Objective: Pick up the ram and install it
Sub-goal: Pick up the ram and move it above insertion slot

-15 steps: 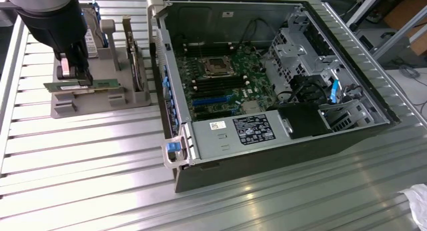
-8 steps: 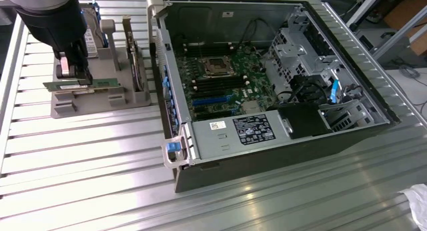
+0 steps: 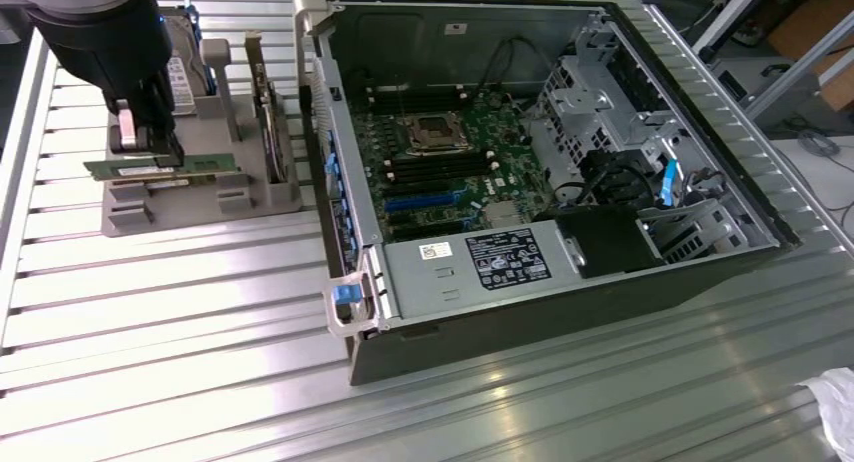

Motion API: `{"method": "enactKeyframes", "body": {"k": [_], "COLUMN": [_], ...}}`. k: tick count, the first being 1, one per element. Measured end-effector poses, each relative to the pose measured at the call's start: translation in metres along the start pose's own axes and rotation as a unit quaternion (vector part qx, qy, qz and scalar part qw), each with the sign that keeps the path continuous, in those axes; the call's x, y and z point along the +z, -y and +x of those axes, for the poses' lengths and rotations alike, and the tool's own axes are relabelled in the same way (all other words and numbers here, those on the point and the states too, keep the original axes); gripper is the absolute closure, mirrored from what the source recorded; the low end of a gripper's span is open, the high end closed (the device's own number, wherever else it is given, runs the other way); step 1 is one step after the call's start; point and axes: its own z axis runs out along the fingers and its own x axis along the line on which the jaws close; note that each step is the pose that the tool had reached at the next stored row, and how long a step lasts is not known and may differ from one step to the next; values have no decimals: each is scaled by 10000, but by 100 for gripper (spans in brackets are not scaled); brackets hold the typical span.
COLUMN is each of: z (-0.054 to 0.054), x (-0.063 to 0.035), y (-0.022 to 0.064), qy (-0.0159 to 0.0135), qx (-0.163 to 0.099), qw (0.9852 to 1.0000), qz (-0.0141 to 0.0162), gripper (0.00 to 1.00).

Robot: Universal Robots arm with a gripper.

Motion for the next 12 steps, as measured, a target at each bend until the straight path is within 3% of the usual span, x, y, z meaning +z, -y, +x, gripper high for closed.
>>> {"method": "enactKeyframes", "body": {"k": [12], "z": [1], "x": [-69], "y": [2], "qy": [1], "qx": [0], "qw": [10000], "qz": [1], "gripper": [88]}}
